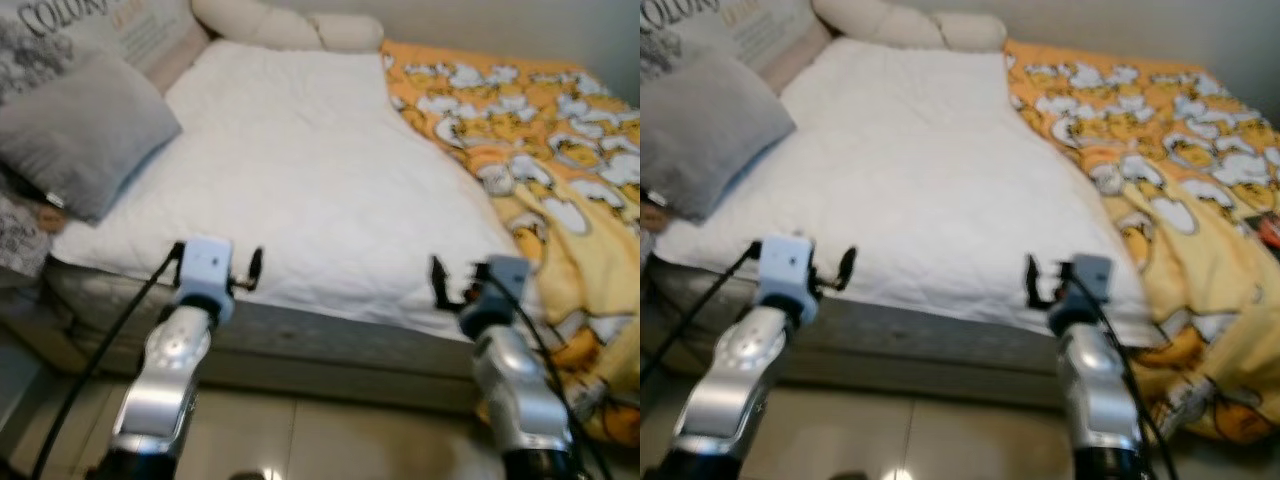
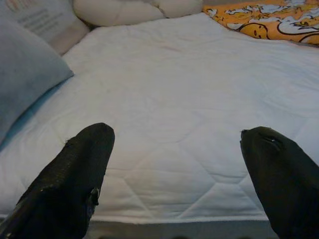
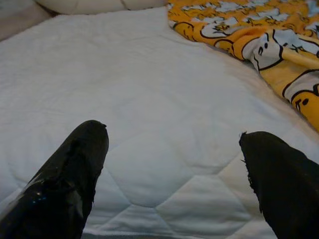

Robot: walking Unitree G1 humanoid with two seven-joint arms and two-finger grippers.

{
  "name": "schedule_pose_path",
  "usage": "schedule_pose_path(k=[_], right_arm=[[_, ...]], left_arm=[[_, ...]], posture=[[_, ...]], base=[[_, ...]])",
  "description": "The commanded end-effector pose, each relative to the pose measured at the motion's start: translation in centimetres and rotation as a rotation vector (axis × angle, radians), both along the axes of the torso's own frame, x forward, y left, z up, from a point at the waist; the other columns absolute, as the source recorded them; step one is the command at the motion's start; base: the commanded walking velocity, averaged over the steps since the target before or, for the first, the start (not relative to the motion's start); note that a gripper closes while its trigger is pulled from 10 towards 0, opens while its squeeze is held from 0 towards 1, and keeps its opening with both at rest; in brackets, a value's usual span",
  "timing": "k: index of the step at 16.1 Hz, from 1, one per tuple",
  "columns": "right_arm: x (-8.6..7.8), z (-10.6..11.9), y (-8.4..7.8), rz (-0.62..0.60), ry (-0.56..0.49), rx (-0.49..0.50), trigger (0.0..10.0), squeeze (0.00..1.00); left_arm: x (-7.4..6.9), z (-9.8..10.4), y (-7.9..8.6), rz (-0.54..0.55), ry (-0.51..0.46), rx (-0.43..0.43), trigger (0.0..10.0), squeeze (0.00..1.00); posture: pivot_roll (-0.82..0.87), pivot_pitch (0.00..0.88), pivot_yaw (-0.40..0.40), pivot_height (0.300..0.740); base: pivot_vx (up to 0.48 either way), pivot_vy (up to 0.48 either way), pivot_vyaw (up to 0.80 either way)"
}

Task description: Clean up the room

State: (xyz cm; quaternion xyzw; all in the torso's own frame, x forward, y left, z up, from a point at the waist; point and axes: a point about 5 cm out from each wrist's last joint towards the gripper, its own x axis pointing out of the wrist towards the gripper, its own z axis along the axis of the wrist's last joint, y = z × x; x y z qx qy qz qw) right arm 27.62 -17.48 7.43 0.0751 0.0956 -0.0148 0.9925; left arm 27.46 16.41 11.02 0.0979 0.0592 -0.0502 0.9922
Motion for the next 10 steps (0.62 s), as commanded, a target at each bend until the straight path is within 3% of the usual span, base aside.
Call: schedule_pose_path(k=[1,10], right_arm=[[0.18,0.4,-0.63,-0.021,-0.008,-0.013,10.0,0.0],[0.31,0.64,-0.74,-0.026,-0.022,-0.028,10.0,0.0]], left_arm=[[0.15,0.44,-0.32,-0.009,-0.018,-0.006,10.0,1.0],[0.08,0.17,-0.17,0.009,-0.006,-0.02,10.0,1.0]], posture=[[0.17,0.0,-0.03,0.74],[0.16,0.0,-0.022,0.74]], base=[[0.0,-0.48,0.0],[0.0,-0.48,0.05]])
